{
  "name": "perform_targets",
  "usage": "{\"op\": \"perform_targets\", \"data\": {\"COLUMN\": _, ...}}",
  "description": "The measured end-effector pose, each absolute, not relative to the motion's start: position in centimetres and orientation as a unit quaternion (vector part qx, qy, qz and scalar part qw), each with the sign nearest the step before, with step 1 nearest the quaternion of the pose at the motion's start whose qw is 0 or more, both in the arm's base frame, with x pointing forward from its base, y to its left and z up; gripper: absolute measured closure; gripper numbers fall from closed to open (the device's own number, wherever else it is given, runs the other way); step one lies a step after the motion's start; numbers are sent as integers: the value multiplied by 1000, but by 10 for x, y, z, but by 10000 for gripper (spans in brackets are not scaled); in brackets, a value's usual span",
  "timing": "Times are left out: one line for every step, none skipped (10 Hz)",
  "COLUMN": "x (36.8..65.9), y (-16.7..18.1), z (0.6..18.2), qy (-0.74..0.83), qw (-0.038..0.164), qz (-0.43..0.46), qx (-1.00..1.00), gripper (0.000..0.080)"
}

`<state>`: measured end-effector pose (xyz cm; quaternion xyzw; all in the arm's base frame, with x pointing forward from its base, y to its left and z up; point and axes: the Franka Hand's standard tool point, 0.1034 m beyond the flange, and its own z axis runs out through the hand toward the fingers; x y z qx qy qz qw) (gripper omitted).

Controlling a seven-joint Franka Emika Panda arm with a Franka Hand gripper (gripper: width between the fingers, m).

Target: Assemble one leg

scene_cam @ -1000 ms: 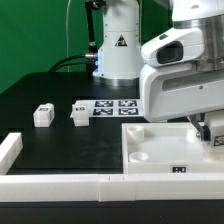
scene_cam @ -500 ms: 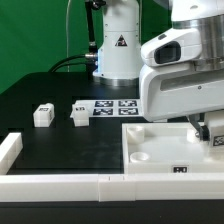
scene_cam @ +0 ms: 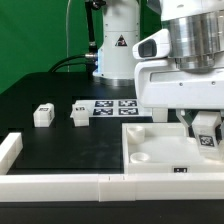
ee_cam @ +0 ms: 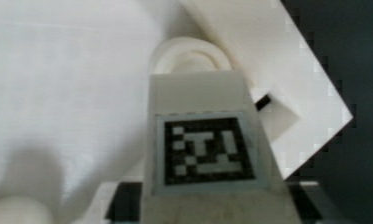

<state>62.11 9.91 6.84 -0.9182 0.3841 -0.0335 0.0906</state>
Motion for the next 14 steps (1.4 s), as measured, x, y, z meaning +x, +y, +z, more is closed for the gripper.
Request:
{"op": "perform_targets", "data": {"x": 620, "y": 98, "z": 68, "qy": 439, "qw": 90, "qz": -29, "qx": -893, "gripper": 506}}
{"op": "perform_targets", "data": {"x": 621, "y": 97, "z": 68, "qy": 484, "qw": 91, "qz": -26, "qx": -870, "gripper": 506}}
{"op": "perform_targets", "data": {"x": 621, "y": 96, "z": 68, "qy": 525, "qw": 92, "qz": -23, "qx": -846, "gripper": 506}}
{"op": "perform_targets", "data": {"x": 621, "y": 99, "z": 69, "qy": 572, "qw": 97, "qz": -18, "qx": -815, "gripper": 506}}
{"op": "perform_targets", "data": {"x": 622, "y": 102, "z": 70, "qy": 601, "qw": 98, "qz": -17, "qx": -793, "gripper": 506}}
{"op": "perform_targets", "data": {"x": 621, "y": 110, "z": 70, "qy": 658, "qw": 105, "qz": -6, "qx": -746, "gripper": 506}}
{"op": "perform_targets", "data": {"x": 620, "y": 117, "z": 68, "qy": 698, "qw": 109, "qz": 6, "qx": -708, "gripper": 506}}
{"op": "perform_targets", "data": {"x": 620, "y": 124, "z": 67, "qy": 742, "qw": 115, "qz": 19, "qx": -660, "gripper": 506}}
{"op": "perform_targets", "data": {"x": 621, "y": 126, "z": 67, "qy": 765, "qw": 119, "qz": 27, "qx": -632, "gripper": 506}}
{"op": "perform_targets", "data": {"x": 621, "y": 125, "z": 67, "qy": 768, "qw": 121, "qz": 29, "qx": -628, "gripper": 506}}
{"op": "perform_targets", "data": {"x": 620, "y": 126, "z": 66, "qy": 764, "qw": 121, "qz": 29, "qx": -633, "gripper": 431}}
{"op": "perform_targets", "data": {"x": 620, "y": 126, "z": 66, "qy": 757, "qw": 121, "qz": 28, "qx": -641, "gripper": 431}}
{"op": "perform_targets", "data": {"x": 620, "y": 126, "z": 66, "qy": 741, "qw": 122, "qz": 24, "qx": -660, "gripper": 295}}
{"op": "perform_targets", "data": {"x": 621, "y": 123, "z": 67, "qy": 716, "qw": 122, "qz": 19, "qx": -687, "gripper": 295}}
